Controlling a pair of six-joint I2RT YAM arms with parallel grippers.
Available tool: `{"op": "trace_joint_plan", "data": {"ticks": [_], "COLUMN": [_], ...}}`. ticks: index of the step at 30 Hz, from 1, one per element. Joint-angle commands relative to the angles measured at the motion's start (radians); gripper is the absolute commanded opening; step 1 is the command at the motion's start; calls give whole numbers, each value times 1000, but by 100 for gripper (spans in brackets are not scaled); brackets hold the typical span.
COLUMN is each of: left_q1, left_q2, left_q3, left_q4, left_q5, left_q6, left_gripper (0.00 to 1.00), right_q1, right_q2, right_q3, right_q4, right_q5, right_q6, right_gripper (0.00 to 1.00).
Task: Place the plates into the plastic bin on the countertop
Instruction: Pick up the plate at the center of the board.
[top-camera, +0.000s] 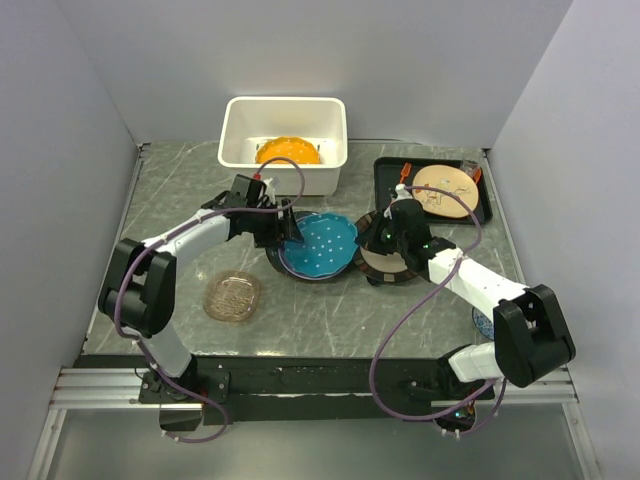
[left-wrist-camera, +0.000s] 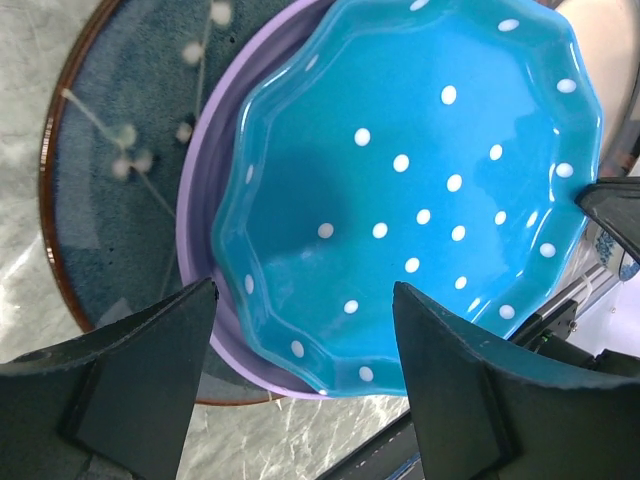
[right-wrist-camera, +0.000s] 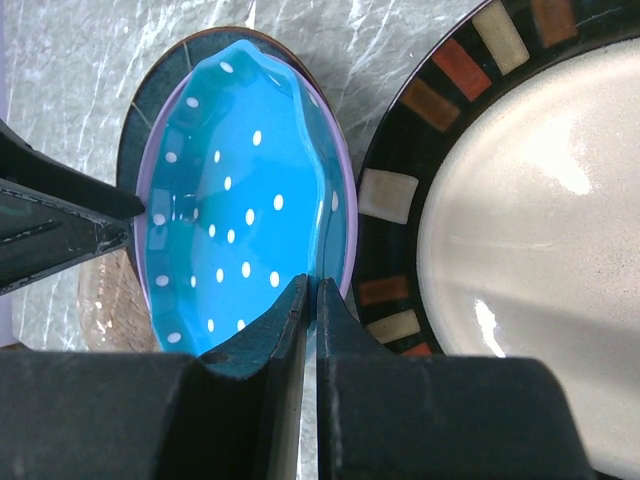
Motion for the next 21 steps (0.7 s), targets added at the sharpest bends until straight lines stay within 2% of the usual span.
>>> {"op": "trace_joint_plan", "data": {"ticks": [1, 5, 10, 21], "left_q1": [-8, -19, -50, -62], "left_q2": [16, 31, 63, 118], "left_q3": [-6, 5, 46, 17], "left_q4": [3, -24, -98, -35], "left_q5": [-21, -67, -200, -86], "left_q6": [0, 3, 12, -10], "left_gripper": [77, 76, 76, 74], "right_q1": [-19, -19, -19, -20], "right_q2": [7, 15, 24, 56], "right_q3": [-17, -20, -26, -36], "right_q4": [-6, -3, 7, 12], "right_q5": [16, 10, 2, -24], "right_q6": [-14, -14, -13, -14], "right_gripper": [0, 0, 0, 0]}}
